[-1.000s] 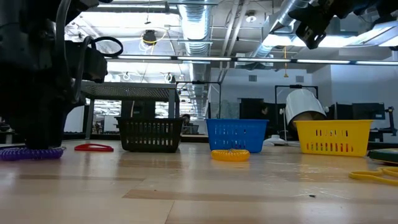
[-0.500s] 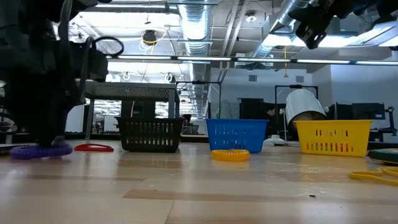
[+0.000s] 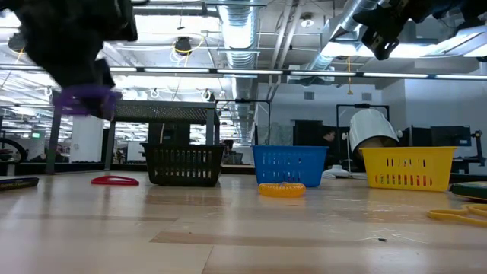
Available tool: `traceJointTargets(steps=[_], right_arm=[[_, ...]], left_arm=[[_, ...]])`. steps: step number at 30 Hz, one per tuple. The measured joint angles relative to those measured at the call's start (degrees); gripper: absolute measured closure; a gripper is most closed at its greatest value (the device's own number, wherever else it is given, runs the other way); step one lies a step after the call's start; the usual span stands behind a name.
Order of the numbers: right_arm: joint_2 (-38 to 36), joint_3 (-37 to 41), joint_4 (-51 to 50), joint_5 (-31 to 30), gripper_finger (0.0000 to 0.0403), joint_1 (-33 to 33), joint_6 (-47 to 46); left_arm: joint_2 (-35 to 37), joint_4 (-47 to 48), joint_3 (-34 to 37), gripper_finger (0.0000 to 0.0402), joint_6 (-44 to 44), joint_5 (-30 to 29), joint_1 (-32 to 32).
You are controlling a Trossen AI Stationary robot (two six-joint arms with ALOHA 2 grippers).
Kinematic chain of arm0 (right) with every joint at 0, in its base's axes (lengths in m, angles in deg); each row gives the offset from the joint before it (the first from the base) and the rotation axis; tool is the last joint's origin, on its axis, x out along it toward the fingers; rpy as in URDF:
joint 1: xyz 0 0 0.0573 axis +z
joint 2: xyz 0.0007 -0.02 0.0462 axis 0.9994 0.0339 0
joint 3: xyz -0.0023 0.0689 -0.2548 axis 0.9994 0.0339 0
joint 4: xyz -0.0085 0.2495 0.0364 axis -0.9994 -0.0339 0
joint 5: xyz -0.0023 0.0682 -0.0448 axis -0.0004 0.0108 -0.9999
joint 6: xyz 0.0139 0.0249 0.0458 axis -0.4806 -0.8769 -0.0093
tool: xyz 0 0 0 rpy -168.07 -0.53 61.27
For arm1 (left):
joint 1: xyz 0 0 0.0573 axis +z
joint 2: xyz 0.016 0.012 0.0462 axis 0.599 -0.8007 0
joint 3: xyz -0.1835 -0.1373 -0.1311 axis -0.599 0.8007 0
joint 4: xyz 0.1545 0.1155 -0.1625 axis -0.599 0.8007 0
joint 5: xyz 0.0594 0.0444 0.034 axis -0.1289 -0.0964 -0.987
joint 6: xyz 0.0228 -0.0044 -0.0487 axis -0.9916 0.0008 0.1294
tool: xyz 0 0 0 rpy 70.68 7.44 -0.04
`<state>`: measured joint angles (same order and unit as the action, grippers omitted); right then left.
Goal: Pick & Place Office Desk Supplies
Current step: Put the violet stretchable key holder into the yellow basket
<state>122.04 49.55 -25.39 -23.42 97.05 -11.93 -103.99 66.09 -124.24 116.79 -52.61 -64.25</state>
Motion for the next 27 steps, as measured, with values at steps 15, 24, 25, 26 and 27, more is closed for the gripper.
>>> traceJointTargets(steps=[15, 24, 25, 26, 27], right_arm=[[0.5, 0.0, 9.8, -8.8, 0.0237, -3.7, -2.0], [8.8, 0.0, 24.3, -8.8, 0.0237, -4.7, -1.5], [10.5, 0.0, 26.1, -8.8, 0.0237, -4.7, -1.5], [12.3, 0.0, 28.3, -8.8, 0.0237, -4.7, -1.5], [14.1, 0.0, 30.2, -8.8, 0.0237, -4.7, -1.5]], left_arm=[[12.0, -46.1, 15.6, 0.0396, -29.5, -34.8, 7.0], [12.1, -65.5, 19.3, 0.0396, -37.5, -0.4, 24.6], [11.7, -65.5, 19.3, 0.0396, -37.1, 1.0, 25.7], [11.4, -65.3, 19.3, 0.0396, -36.9, 2.1, 26.6], [11.2, -64.7, 19.4, 0.0396, -36.8, 2.9, 27.3]])
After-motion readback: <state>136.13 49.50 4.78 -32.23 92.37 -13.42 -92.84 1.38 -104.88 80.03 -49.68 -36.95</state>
